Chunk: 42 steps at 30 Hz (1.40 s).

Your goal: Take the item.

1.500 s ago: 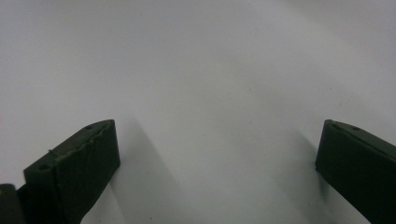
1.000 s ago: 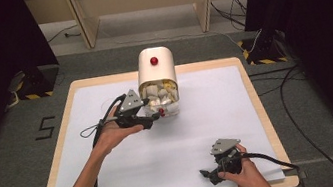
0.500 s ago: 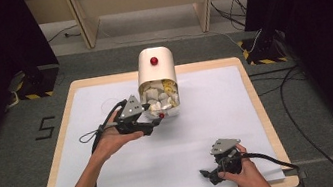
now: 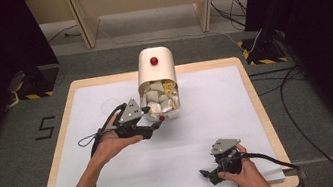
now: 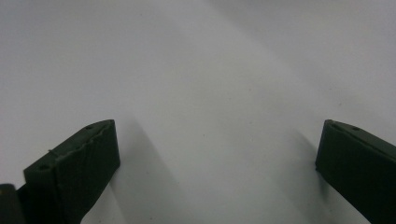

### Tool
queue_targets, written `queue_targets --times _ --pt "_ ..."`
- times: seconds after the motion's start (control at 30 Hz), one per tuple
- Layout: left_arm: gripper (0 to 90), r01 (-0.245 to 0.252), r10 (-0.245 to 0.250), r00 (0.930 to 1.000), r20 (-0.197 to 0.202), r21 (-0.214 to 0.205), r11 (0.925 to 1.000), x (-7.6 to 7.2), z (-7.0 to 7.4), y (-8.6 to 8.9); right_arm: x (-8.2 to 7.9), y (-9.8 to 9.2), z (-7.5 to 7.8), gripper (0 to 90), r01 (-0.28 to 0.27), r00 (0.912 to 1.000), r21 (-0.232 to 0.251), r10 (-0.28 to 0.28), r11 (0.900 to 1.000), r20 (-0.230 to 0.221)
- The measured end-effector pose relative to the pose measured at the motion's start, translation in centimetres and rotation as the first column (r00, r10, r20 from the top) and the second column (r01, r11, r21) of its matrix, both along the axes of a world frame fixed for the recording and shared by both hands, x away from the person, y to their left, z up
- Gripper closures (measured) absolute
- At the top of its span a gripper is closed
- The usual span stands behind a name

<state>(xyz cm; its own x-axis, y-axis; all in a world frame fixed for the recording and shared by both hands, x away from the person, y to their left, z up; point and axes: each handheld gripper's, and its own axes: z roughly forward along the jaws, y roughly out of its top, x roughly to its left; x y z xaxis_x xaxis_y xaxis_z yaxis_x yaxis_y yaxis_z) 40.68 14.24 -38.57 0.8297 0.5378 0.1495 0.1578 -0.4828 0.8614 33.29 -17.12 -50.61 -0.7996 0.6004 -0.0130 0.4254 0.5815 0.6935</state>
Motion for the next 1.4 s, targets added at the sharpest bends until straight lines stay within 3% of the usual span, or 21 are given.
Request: queue_targets --times 0.37,1.03,1.17,1.4 --pt "36.3 0.006 -0.006 1.0 0.006 -0.012 0.9999 -0.8 0.1 0.3 0.0 0.0 0.0 0.1 0.0 1.0 0.0 0.0 1.0 0.0" --pt "35.1 0.01 -0.01 0.9999 -0.003 0.011 0.9999 -1.7 -0.1 0.1 0.0 0.0 0.0 0.1 0.0 1.0 0.0 0.0 1.0 -0.001" --pt "34.5 0.006 -0.006 1.0 -0.005 -0.006 1.0 -1.6 0.1 0.1 0.0 0.0 0.0 0.1 0.0 1.0 0.0 0.0 1.0 0.0" --pt "35.0 0.0 0.0 1.0 0.005 -0.076 0.9971 -1.2 1.2 -0.1 0.0 0.0 0.0 0.1 -0.001 1.0 0.0 0.001 1.0 0.0"
